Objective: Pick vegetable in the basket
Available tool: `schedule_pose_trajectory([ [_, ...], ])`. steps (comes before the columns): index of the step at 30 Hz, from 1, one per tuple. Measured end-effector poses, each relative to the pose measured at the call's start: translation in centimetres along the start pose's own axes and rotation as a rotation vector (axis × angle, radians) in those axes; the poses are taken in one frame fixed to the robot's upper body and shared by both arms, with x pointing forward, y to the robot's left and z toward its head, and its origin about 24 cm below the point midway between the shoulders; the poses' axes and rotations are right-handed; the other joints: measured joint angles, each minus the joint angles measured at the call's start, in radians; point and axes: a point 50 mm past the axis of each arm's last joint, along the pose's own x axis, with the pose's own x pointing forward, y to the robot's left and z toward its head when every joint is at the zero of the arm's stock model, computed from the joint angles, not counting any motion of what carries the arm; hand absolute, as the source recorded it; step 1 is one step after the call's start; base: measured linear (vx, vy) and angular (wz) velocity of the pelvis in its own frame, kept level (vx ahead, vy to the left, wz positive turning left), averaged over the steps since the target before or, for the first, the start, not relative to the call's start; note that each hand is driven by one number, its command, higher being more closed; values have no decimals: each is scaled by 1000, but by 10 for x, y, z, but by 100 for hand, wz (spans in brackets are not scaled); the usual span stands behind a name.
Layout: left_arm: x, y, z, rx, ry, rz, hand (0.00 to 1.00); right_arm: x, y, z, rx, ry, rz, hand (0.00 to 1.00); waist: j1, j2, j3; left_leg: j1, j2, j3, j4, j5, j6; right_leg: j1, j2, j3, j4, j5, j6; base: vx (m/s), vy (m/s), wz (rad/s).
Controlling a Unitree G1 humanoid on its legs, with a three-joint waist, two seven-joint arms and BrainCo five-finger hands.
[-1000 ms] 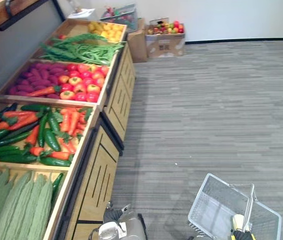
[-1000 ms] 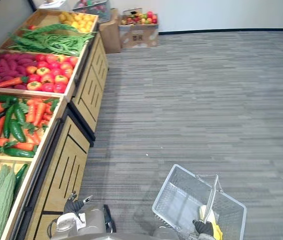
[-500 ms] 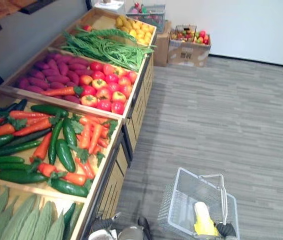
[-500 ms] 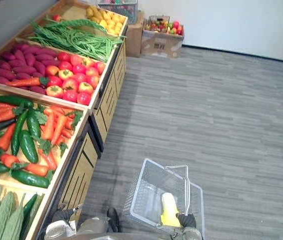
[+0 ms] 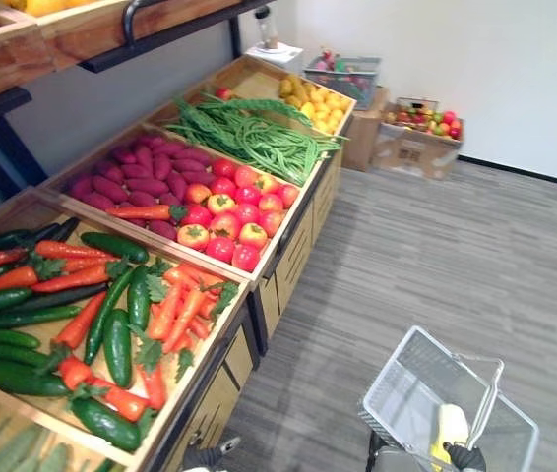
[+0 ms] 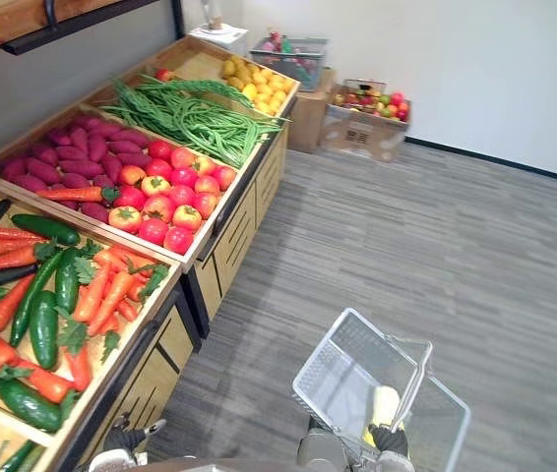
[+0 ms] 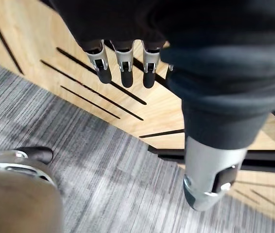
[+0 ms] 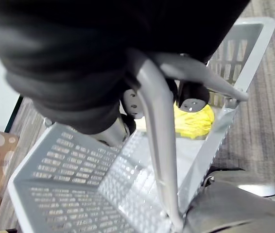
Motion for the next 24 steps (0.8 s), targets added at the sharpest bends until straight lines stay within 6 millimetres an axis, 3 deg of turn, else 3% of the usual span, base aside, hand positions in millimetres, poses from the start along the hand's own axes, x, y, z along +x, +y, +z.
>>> schedule_pose_trajectory([
  [1, 0, 0, 0, -7, 6, 4, 0, -1, -7, -7, -8, 16, -15, 100, 1, -3, -1, 4, 21, -44, -2, -8, -29, -1, 13, -14, 50, 38, 43, 400, -639, 148],
  [2, -5, -8, -11, -41, 42, -11, 0, 1, -22, -5, 10, 26, -60, 100, 7, 48, -16, -2, 84, -76, -24, 29, -33, -14, 51, -91, 125, -36, 4, 346, -502, 113],
  [4, -8, -12, -18, -81, 71, -8, 0, 2, -29, -4, -3, 26, -72, 100, 5, 71, -17, -6, 121, -100, -60, 101, -60, -16, 61, -157, 187, -91, -28, 346, -541, 111],
  [5, -9, -10, -22, -116, 87, 7, 0, 5, -30, -2, 1, 36, -73, 100, 5, 76, -19, -29, 152, -135, -85, 170, -60, 1, 72, -231, 201, -117, -59, 293, -515, 121],
  [7, -9, -8, -23, -129, 92, 14, 0, 5, -31, -3, 16, 45, -74, 100, 4, 73, -19, -80, 174, -162, -79, 233, -45, 27, 79, -305, 185, -129, -80, 180, -343, 128],
  [9, -9, -6, -23, -139, 95, 15, 0, 4, -33, -6, 28, 61, -82, 100, -2, 70, -19, -131, 182, -142, -84, 305, -2, 60, 74, -389, 165, -139, -97, 116, -269, 146],
  [10, -9, -6, -24, -159, 101, 16, 0, 4, -34, -9, 46, 77, -91, 100, 0, 69, -18, -149, 181, -64, -87, 336, 36, 88, 64, -450, 142, -145, -108, 73, -184, 116],
  [13, -9, -3, -28, -128, 122, 10, 0, 5, -35, -8, 47, 76, -91, 100, -5, 64, -16, -175, 152, 178, -38, 324, 31, 130, 29, -541, 111, -150, -114, 13, -47, 107],
  [14, -9, -2, -28, -108, 121, 6, 0, 4, -36, -11, 47, 84, -90, 100, -10, 62, -15, -176, 131, 268, -40, 325, 31, 154, 12, -583, 97, -146, -107, -35, 65, 97],
  [16, -9, -3, -30, -91, 129, -2, 0, 3, -38, -14, 44, 92, -93, 100, -18, 63, -16, -176, 98, 345, -70, 325, 32, 177, -3, -630, 70, -148, -79, -65, 127, 97],
  [20, -11, 1, -38, -68, 162, 1, 0, 2, -32, -15, 44, 94, -78, 100, -22, 55, -20, -185, 23, 338, -171, 341, 70, 188, -9, -637, 18, -120, -27, -26, 163, 63],
  [24, -10, 0, -37, -58, 159, -3, 0, 1, -28, -15, 49, 91, -70, 100, -22, 46, -24, -191, -40, 291, -245, 368, 97, 189, -30, -610, -7, -97, -14, 75, 176, 55],
])
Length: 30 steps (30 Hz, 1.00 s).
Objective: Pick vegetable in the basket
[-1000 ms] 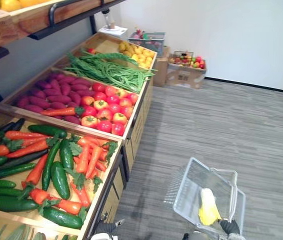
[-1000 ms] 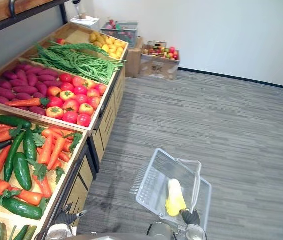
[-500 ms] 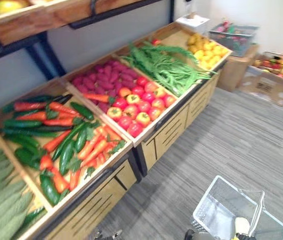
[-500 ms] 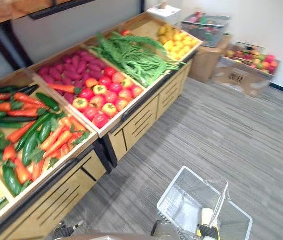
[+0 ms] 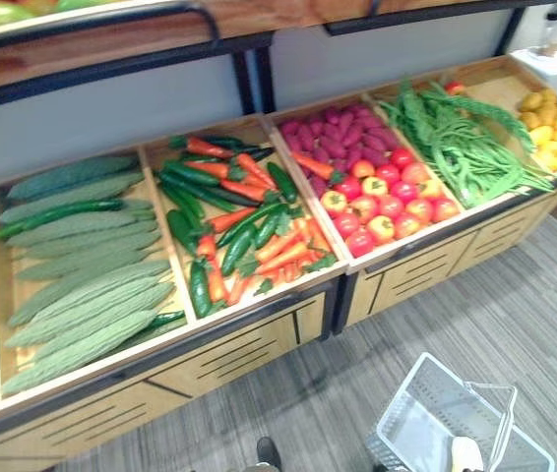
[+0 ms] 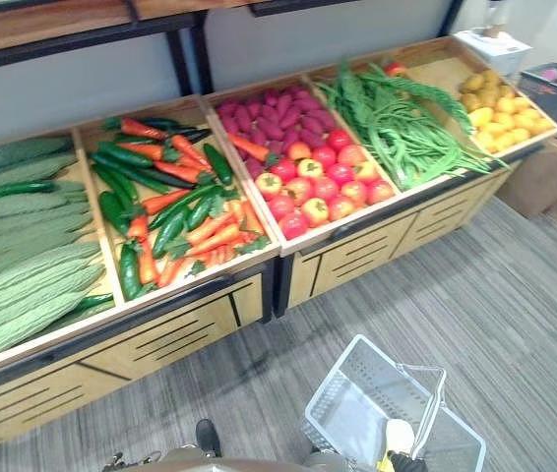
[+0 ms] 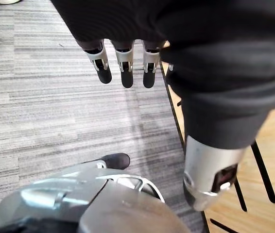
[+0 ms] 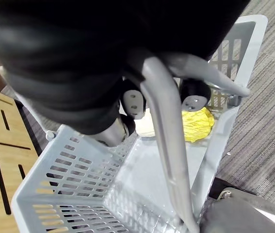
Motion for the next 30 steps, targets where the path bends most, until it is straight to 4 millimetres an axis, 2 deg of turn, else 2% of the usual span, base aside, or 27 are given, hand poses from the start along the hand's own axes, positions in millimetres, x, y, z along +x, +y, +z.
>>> schedule_pose_trajectory([
  [4, 0, 0, 1, 23, -5, -6, 0, -2, 16, 5, -5, -33, 43, 100, 9, -9, 4, 30, -39, 2, -4, -27, 6, 35, -31, 11, -8, 19, 18, 98, 91, 3],
  [5, 1, 2, 2, 44, -13, -5, 0, -3, 19, 4, -2, -30, 48, 100, 14, -20, 8, 44, -45, 10, -6, -40, 6, 41, -41, 16, 1, 19, 17, 97, 82, -23],
  [6, 1, 2, 3, 76, -20, -11, 0, -3, 19, 4, -2, -29, 51, 100, 25, -22, 9, 69, -52, 26, -7, -70, 5, 41, -58, 42, 33, 11, 5, 107, 102, -33],
  [8, 1, 1, 1, 106, -14, -25, 0, -1, 19, 11, -4, -48, 51, 100, 21, -19, 10, 98, -57, 39, -7, -95, 6, 18, -86, 85, 131, 11, -1, 95, 92, -31],
  [9, 1, 1, 2, 127, -17, -33, 0, 0, 20, 15, -13, -60, 56, 100, 18, -21, 11, 119, -55, 49, -7, -106, 5, -14, -102, 120, 218, 22, -19, 104, 56, -19],
  [11, 2, 4, 3, 136, -21, -36, 0, 0, 22, 19, -18, -81, 62, 100, 17, -24, 13, 147, -39, 40, -7, -121, 2, -77, -109, 190, 371, 82, -88, 135, 38, -5],
  [12, 2, 5, 3, 136, -22, -35, 0, 0, 23, 19, -17, -84, 64, 100, 15, -29, 16, 156, -35, 31, -7, -125, 0, -91, -110, 214, 408, 105, -89, 167, 3, 26],
  [13, 2, 4, 3, 135, -23, -36, 0, -1, 25, 19, -20, -90, 72, 100, 3, -19, 19, 172, -24, 8, -6, -132, 4, -111, -105, 248, 450, 103, -78, 181, -40, 45],
  [14, 2, 5, 5, 134, -28, -32, 0, -1, 29, 18, -24, -87, 84, 100, -4, -31, 23, 173, -9, -12, -6, -136, 5, -114, -80, 270, 426, 29, -63, 177, -53, 48],
  [16, 4, 6, 8, 136, -34, -29, 0, -2, 31, 18, -22, -86, 89, 100, -3, -35, 29, 169, 18, -37, 0, -137, 0, -145, -29, 297, 366, -18, -55, 167, -90, 34],
  [17, 4, 6, 9, 132, -35, -29, 0, -1, 30, 21, -19, -89, 86, 100, -3, -33, 30, 172, 35, -46, 1, -140, -9, -169, 4, 342, 306, -17, -53, 182, -115, 29],
  [18, 4, 6, 9, 129, -34, -27, 0, -1, 30, 20, -17, -85, 83, 100, -3, -33, 30, 171, 42, -56, 9, -145, -18, -177, 15, 372, 274, -14, -49, 202, -160, 40],
  [20, 4, 8, 10, 108, -34, -17, 0, -1, 26, 14, 20, -58, 65, 100, -5, -39, 35, 183, 62, -90, 49, -167, -63, -177, 37, 490, 138, 29, -2, 292, -290, 55],
  [21, 4, 9, 10, 98, -32, -11, 0, -2, 25, 12, 27, -48, 59, 100, -4, -49, 34, 190, 58, -92, 51, -172, -76, -171, 38, 513, 103, 82, 0, 241, -286, 48],
  [22, 5, 15, 11, 82, -34, 7, 0, -2, 24, 7, 34, -33, 56, 100, -5, -76, 33, 202, 46, -106, 48, -179, -96, -162, 24, 534, 84, 133, 32, 201, -268, 34],
  [23, 4, 8, 5, 37, -12, 1, 0, -1, 17, 5, 57, -17, 31, 100, 2, -41, 28, 206, 83, -112, 42, -180, -119, -141, 56, 517, 72, 79, 27, 243, -313, 23],
  [24, 2, 3, 4, 24, -7, -7, 0, 0, 15, 8, 64, -21, 23, 100, 2, -26, 31, 205, 101, -110, 43, -176, -126, -143, 73, 508, 66, 77, 22, 299, -337, 7],
  [25, 1, -2, 1, 1, 2, -16, 0, 2, 10, 12, 83, -25, 7, 100, 1, 7, 33, 199, 127, -105, 39, -165, -142, -141, 100, 493, 53, 66, 5, 210, -233, 0],
  [26, 0, -5, -2, -19, 17, -19, 0, 4, 5, 13, 102, -22, -11, 100, 0, 26, 30, 198, 143, -104, 30, -151, -155, -138, 118, 484, 42, 62, -2, 174, -201, 6],
  [27, -1, -6, -4, -36, 24, -18, 0, 4, 0, 13, 119, -12, -29, 100, -3, 35, 31, 200, 153, -106, 25, -135, -158, -126, 128, 473, 32, 59, -8, 142, -171, 14],
  [29, -1, -4, -7, -136, 48, 7, 0, 3, -12, -3, 171, 61, -73, 100, -7, 31, 29, 207, 163, -103, 26, -106, -156, -78, 141, 446, -7, 57, -13, 129, -154, 28],
  [30, -1, -4, -8, -151, 51, 10, 0, 3, -13, -5, 177, 68, -77, 100, -7, 30, 29, 207, 163, -103, 26, -104, -156, -72, 143, 443, -13, 57, -13, 74, -91, 29],
])
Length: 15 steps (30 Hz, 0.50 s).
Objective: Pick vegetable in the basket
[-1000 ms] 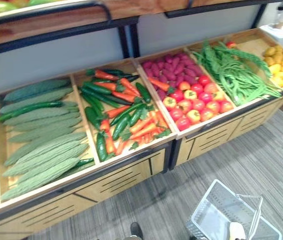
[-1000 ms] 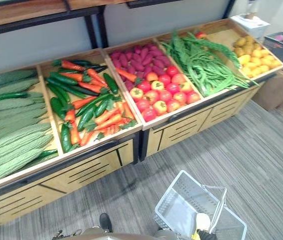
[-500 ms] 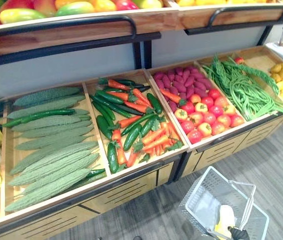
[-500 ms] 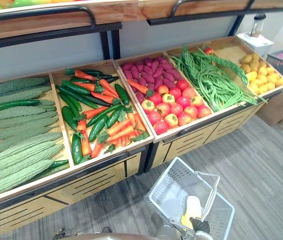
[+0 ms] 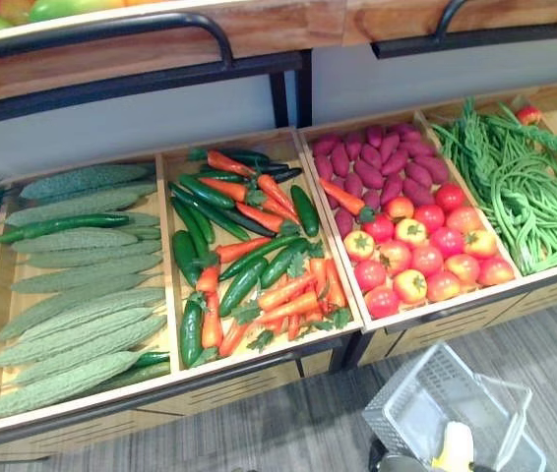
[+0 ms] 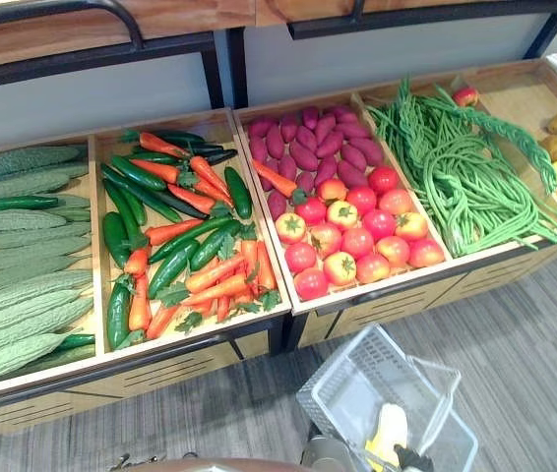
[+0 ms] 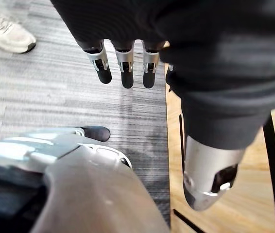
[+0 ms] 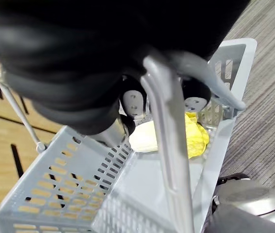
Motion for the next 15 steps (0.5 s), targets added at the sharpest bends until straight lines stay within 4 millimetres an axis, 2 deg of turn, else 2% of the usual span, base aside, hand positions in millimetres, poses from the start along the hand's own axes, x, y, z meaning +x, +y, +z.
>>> schedule_pose_trajectory([
  [4, 0, 7, -5, -206, 40, 63, 0, -2, -8, -13, 36, 59, -31, 100, -9, 5, -23, -25, -16, -10, -1, 7, 4, 18, -16, -29, -42, 8, 2, 22, -7, 21],
  [6, 0, 14, -4, -294, 47, 114, 0, -2, -10, -17, 42, 77, -38, 100, -10, -6, -30, -39, -27, -10, -1, 10, 8, 18, -27, -39, -54, 15, 7, -10, 37, 25],
  [8, 2, 26, -2, -497, 66, 221, 0, -2, -12, -19, 59, 89, -46, 100, -13, -14, -37, -56, -47, -9, -3, 26, 16, 22, -48, -54, -76, 31, 14, -43, 46, 24],
  [10, 2, 37, -4, -701, 91, 315, 0, -2, -12, -18, 66, 90, -49, 100, -12, -12, -39, -53, -51, -4, -14, 27, 17, 31, -49, -55, -100, 46, 15, -58, 35, 13],
  [12, 1, 53, -9, -914, 118, 411, 0, -2, -12, -20, 72, 96, -51, 100, -24, -11, -51, -57, -53, 10, -21, 26, 17, 40, -46, -60, -133, 59, 17, -68, 26, 5],
  [14, 2, 71, 0, -1146, 97, 513, 0, -3, -14, -21, 78, 105, -56, 100, -28, -7, -55, -56, -56, 24, -25, 25, 18, 55, -43, -60, -176, 86, 19, -82, 16, -4],
  [15, 3, 74, 7, -1178, 73, 526, 0, -3, -14, -22, 81, 107, -57, 100, -28, -5, -56, -56, -56, 27, -25, 21, 23, 57, -43, -61, -183, 89, 17, -81, 11, -3],
])
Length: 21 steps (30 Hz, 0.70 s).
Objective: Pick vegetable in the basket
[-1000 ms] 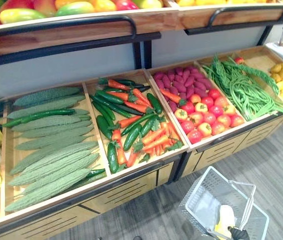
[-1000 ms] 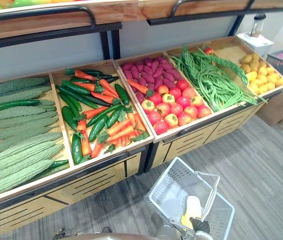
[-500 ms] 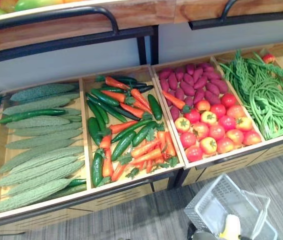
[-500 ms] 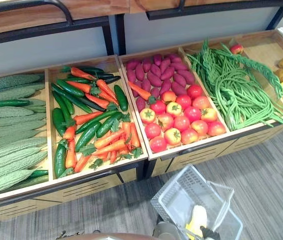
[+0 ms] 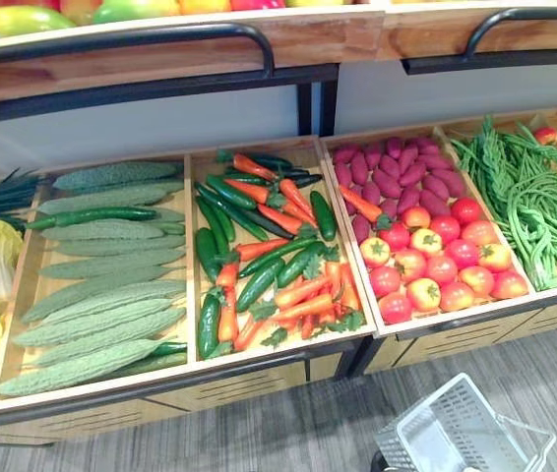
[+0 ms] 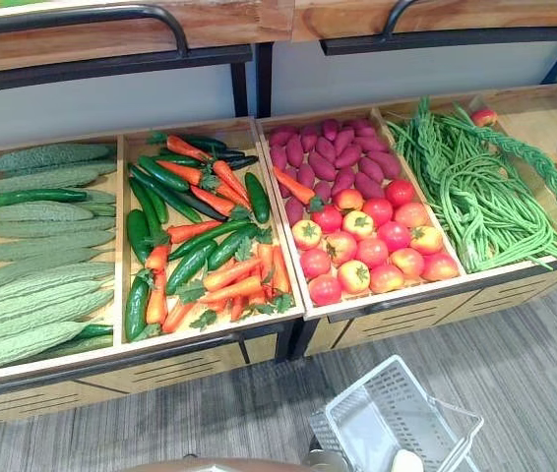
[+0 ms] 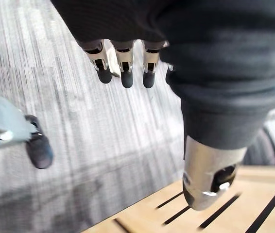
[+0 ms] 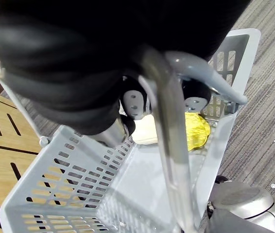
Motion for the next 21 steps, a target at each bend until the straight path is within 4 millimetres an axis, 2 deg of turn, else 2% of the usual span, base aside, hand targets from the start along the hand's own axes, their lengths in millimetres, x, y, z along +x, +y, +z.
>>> schedule_pose_trajectory([
  [3, -9, -28, 42, -131, -177, -46, 0, 0, -2, -4, -2, 12, -5, 100, -1, 3, -12, -3, -4, 22, 0, -14, 8, 13, -2, -2, -30, 30, 7, -71, 24, 0],
  [4, -19, -40, 66, -172, -291, -85, 0, -1, -4, -8, -11, 19, -8, 100, 0, 1, -30, -16, -8, 22, 0, -14, 8, 12, -6, -4, -37, 37, 9, -65, 20, 3],
  [5, -28, -47, 81, -181, -372, -107, 0, -2, -5, -10, -19, 23, -9, 100, 1, -1, -37, -16, -10, 22, 0, -14, 9, 13, -8, -5, -40, 40, 12, -43, 16, 3],
  [6, -49, -62, 108, -187, -526, -156, 0, -3, -7, -15, -37, 26, -8, 100, 7, -5, -48, -15, -12, 22, 0, -14, 9, 13, -9, -4, -36, 43, 10, 0, 0, 0],
  [8, -98, -83, 144, -132, -838, -234, 0, -6, -9, -22, -72, 19, -5, 100, 14, -7, -61, -9, -13, 22, 0, -13, 9, 13, -14, -5, -16, 43, 11, -2, 2, 2],
  [9, -112, -88, 150, -101, -927, -251, 0, -7, -10, -23, -83, 11, -4, 100, 16, -5, -62, -6, -13, 23, 0, -13, 9, 13, -16, -5, -11, 43, 11, 0, 0, 0],
  [10, -139, -101, 153, -39, -1072, -303, 0, -7, -11, -23, -106, -8, -1, 100, 22, -4, -63, 3, -16, 28, 0, -13, 9, 16, -19, -3, -5, 43, 11, -25, 13, -4],
  [11, -162, -113, 149, 9, -1170, -360, 0, -8, -13, -22, -131, -24, 1, 100, 30, -3, -64, 5, -18, 30, 0, -14, 9, 19, -23, -3, -4, 43, 11, -33, 14, -2],
  [12, -176, -120, 142, 62, -1234, -405, 0, -8, -13, -21, -141, -35, 5, 100, 33, -4, -65, 5, -18, 32, -1, -14, 9, 19, -24, -3, -3, 43, 11, -40, 5, -1],
  [13, -186, -125, 135, 124, -1288, -449, 0, -8, -11, -19, -156, -47, 15, 100, 34, -4, -65, 8, -17, 38, -1, -14, 8, 19, -23, -1, -3, 43, 11, -50, -10, -12],
  [14, -195, -131, 119, 251, -1345, -525, 0, -8, -7, -15, -180, -68, 31, 100, 33, -4, -65, 16, -15, 50, -6, -16, 8, 18, -20, 7, -3, 43, 11, -42, -11, -15],
  [15, -196, -133, 116, 274, -1350, -541, 0, -8, -6, -15, -185, -71, 34, 100, 33, -5, -65, 17, -14, 53, -6, -16, 8, 19, -19, 9, -3, 43, 11, -33, -16, -21],
  [17, -208, -144, 89, 440, -1385, -707, 0, -8, -2, -12, -216, -88, 51, 100, 34, -5, -65, 26, -10, 77, -6, -25, 5, 15, -14, 25, -3, 43, 11, -13, -11, -18],
  [18, -210, -146, 86, 466, -1389, -740, 0, -8, -2, -11, -221, -91, 54, 100, 34, -5, -65, 26, -9, 80, -6, -25, 4, 13, -13, 29, -3, 43, 11, -6, -10, -24],
  [20, -215, -159, 68, 694, -1466, -923, 0, -8, 0, -8, -234, -106, 62, 100, 29, -3, -66, 41, -6, 106, -6, -24, 5, 11, -6, 51, -5, 46, 8, 9, -10, -28],
  [21, -214, -161, 66, 753, -1489, -944, 0, -8, 0, -7, -238, -108, 65, 100, 26, -4, -68, 42, -6, 109, -6, -25, 3, 10, -5, 53, -6, 46, 8, 37, -9, -22],
])
